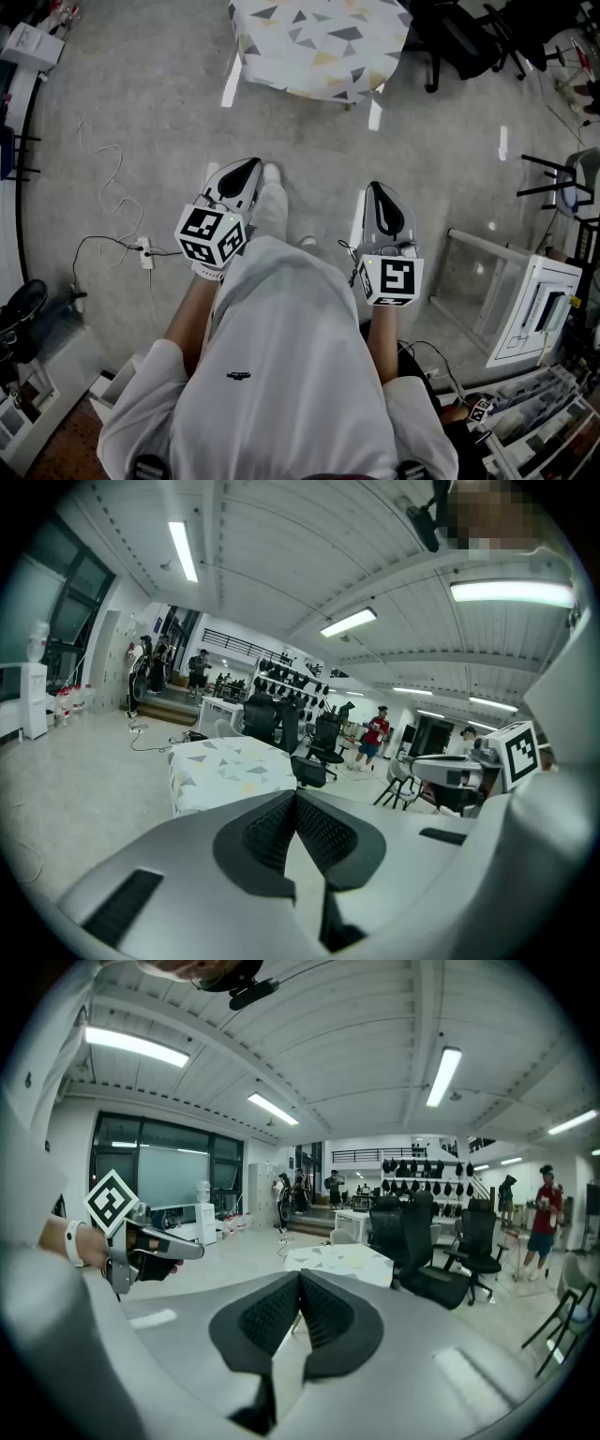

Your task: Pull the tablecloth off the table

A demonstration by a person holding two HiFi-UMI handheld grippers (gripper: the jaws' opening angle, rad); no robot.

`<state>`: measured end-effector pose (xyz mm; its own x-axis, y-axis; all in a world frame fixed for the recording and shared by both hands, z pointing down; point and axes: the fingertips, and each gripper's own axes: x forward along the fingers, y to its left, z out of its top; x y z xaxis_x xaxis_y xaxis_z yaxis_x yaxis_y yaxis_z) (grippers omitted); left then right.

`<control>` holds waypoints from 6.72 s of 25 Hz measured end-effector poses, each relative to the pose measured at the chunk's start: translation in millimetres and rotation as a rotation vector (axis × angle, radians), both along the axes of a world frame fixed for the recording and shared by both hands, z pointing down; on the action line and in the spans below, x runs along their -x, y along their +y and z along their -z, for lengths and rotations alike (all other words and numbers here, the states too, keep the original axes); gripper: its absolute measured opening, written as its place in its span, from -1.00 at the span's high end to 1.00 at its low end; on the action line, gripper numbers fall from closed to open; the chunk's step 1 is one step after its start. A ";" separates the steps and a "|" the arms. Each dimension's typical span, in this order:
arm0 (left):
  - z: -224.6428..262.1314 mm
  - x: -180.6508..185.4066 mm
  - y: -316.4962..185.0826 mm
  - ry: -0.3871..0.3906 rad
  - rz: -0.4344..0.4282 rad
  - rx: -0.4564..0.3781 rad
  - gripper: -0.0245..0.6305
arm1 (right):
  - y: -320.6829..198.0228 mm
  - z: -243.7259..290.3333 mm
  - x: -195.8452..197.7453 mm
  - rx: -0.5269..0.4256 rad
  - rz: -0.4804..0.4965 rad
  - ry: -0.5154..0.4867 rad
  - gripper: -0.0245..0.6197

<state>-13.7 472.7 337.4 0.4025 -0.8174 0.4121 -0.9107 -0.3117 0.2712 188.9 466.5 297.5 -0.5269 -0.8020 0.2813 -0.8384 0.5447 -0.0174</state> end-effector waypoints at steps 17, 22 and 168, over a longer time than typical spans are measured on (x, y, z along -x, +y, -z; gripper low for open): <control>54.3 -60.5 87.2 -0.037 -0.220 -0.132 0.90 | 84.6 0.4 -2.9 0.001 -0.207 -0.134 0.89; 46.7 -5.2 86.1 -0.002 -0.201 -0.119 0.90 | 80.1 -2.9 41.9 -0.006 -0.240 -0.102 0.88; -288.1 99.1 -912.6 -0.344 -0.507 0.364 -0.22 | -864.6 -298.3 52.8 0.364 0.222 0.568 0.73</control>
<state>-112.8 -439.9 625.6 0.4952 -0.3504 0.7950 -0.7300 -0.6640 0.1621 136.1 -398.1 595.8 -0.3592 -0.4960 0.7905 -0.6420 0.7461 0.1764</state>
